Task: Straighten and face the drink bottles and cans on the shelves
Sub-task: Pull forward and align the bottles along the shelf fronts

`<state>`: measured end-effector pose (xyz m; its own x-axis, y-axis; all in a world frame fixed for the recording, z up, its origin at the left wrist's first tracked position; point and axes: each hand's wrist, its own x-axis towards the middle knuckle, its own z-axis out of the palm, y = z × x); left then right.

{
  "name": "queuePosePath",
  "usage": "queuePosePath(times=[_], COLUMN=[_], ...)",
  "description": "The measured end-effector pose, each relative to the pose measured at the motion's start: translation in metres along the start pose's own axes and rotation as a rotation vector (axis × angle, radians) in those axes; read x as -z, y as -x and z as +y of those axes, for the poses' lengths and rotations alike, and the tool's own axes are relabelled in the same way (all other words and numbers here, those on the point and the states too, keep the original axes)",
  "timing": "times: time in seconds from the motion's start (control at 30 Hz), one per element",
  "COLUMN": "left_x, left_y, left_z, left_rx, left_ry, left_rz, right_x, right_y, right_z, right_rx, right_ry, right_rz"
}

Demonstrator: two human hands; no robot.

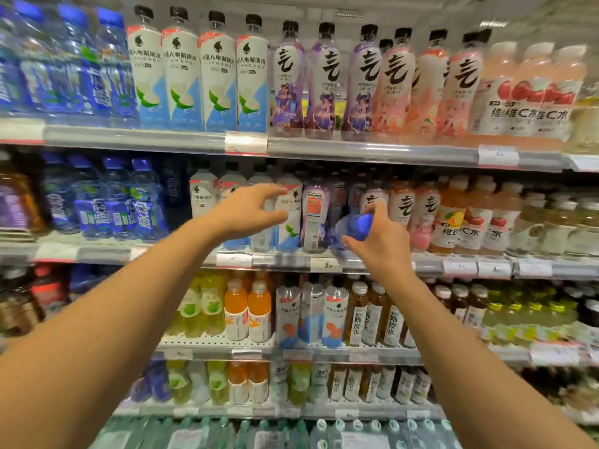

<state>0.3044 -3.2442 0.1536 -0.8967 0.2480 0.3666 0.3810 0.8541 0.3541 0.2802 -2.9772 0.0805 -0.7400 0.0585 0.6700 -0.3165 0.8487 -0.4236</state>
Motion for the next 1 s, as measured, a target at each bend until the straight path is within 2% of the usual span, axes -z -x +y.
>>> queuePosePath(times=[0.13,0.2,0.4,0.63,0.83,1.0], left_x=[-0.031,-0.044,-0.083,-0.118,-0.104,-0.068], left_y=[0.059,0.087,0.164,0.232,0.253,0.237], left_z=[-0.014,-0.024,-0.066,-0.128,-0.208,-0.294], left_rx=[0.086,0.158,0.327,0.477,0.524,0.559], left_ry=[-0.047,-0.070,-0.059,-0.007,-0.027,-0.027], left_rz=[-0.037,-0.079,-0.213,-0.294,-0.264,-0.076], right_x=[0.009,0.009,-0.012,-0.056,-0.109,-0.158], right_y=[0.039,0.063,0.162,0.229,0.241,0.237], right_z=[-0.013,-0.022,-0.032,-0.058,-0.103,-0.150], right_rx=[0.009,-0.021,-0.162,-0.134,-0.122,-0.130], right_ry=[-0.188,-0.259,-0.434,-0.414,-0.432,-0.406], right_rz=[0.132,0.125,-0.099,-0.363,-0.485,-0.503])
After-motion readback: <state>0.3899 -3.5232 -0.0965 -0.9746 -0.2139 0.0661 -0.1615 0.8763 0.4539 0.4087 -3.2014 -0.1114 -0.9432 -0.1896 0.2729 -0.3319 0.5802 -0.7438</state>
